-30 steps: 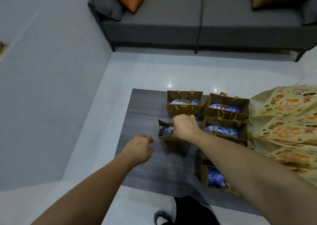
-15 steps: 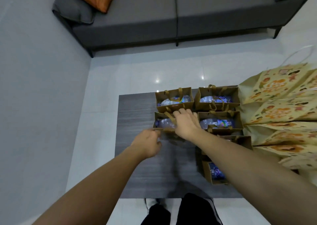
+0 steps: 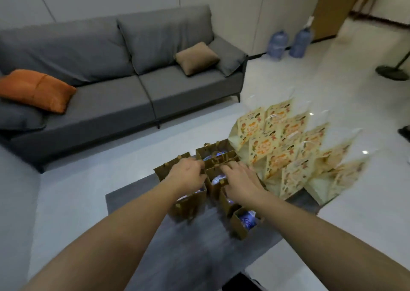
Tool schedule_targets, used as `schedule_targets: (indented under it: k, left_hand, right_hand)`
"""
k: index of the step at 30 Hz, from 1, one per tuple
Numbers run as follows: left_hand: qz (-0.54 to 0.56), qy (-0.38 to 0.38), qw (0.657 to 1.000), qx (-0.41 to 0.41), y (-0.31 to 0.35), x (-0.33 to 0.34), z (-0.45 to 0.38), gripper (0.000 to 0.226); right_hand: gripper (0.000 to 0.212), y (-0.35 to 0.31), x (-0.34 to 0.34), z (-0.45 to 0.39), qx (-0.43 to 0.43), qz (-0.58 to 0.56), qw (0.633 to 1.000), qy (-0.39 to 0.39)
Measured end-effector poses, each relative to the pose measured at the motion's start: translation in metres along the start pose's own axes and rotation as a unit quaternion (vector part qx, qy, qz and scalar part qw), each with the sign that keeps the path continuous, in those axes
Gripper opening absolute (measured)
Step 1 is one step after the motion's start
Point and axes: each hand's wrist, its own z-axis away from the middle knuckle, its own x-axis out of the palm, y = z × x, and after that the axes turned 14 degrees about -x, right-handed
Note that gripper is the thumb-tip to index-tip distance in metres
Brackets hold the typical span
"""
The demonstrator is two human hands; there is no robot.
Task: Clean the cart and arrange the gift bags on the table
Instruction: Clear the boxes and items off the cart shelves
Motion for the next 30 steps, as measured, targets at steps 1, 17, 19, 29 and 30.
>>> schedule_targets:
  k: [1,17,19,29,30]
  left_hand:
    - [-0.005,0.007,1.0,0.026,0.015,-0.003,0.004,0.016]
    - [-0.118,0.021,0.927,0.357,0.328,0.015,0.146,0.046]
    - [-0.127,0.015,0.914,0.386,0.375,0.032,0.166,0.046]
    - [-0.186,-0.022,0.838,0.512,0.597,0.14,0.307,0.052]
    - [-0.184,-0.032,0.833,0.521,0.616,0.151,0.32,0.053]
  right_hand:
    - [0.049,0.002,-0.007,0.018,0.024,0.003,1.0,0.011]
    - [0.052,0.083,-0.049,0.342,0.334,-0.029,0.929,0.156]
    - [0.051,0.099,-0.044,0.39,0.367,-0.035,0.915,0.167]
    - [0.057,0.174,-0.001,0.652,0.524,-0.07,0.827,0.192]
    - [0.057,0.177,0.004,0.675,0.536,-0.076,0.818,0.192]
